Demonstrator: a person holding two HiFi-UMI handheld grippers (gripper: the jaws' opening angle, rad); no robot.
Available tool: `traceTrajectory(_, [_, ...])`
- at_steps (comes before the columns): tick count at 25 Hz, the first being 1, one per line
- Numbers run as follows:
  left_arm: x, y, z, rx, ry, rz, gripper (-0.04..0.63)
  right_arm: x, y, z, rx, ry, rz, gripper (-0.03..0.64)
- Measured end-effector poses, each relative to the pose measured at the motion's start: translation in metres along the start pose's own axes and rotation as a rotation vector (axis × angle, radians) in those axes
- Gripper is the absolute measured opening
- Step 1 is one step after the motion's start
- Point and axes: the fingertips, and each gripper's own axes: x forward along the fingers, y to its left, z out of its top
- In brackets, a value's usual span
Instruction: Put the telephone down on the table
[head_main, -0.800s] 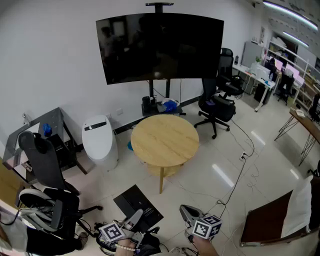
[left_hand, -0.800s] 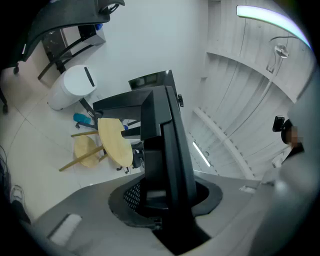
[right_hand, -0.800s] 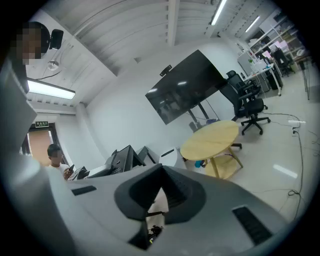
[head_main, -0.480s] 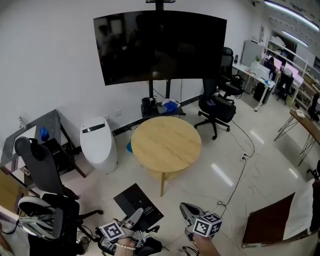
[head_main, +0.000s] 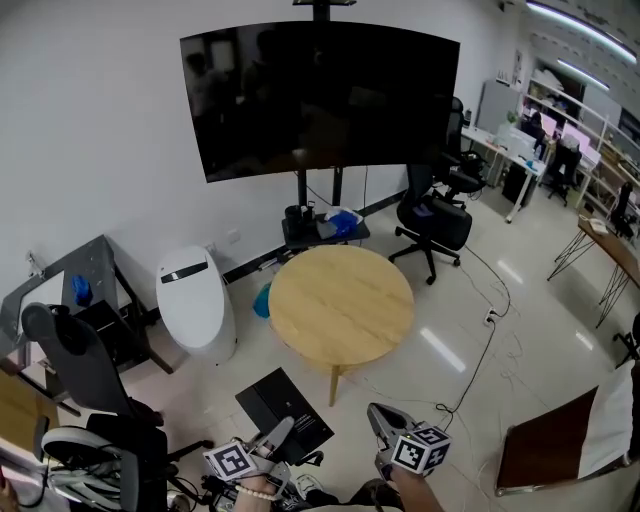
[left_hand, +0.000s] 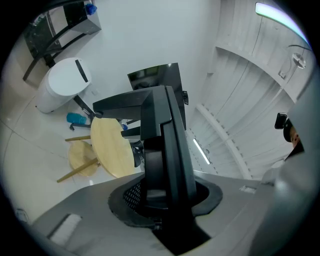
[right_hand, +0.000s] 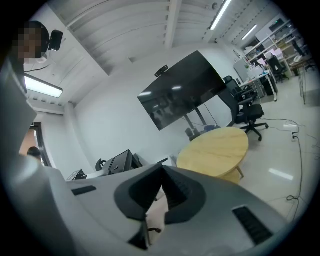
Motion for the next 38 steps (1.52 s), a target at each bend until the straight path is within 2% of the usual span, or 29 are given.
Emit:
traceTrajectory(4, [0.008, 0.009, 0.023, 0.019, 0.029, -0.014, 0.169, 0.017, -0.002, 0.003, 0.002, -0.012, -0.042, 0.002])
traceTrajectory(11, [0.028, 0.027, 0.045, -0.011, 0.050, -0.030, 0.169, 0.038, -0.022, 0.021, 0.023, -0.042, -0.097, 0.002])
traceTrajectory(24, [0.082, 0.056, 0.089, 0.014, 0.078, -0.007, 0.169, 0.109, -0.048, 0.057, 0.033, -0.049, -0.065, 0.002])
traceTrajectory(32, [0.148, 0.067, 0.108, 0.049, 0.147, -0.017, 0.169, 0.152, -0.083, 0.092, 0.008, -0.033, -0.068, 0.002])
traceTrajectory(38, [0.198, 0.075, 0.119, 0.064, 0.175, -0.004, 0.169, 0.177, -0.116, 0.117, 0.036, -0.034, -0.058, 0.002])
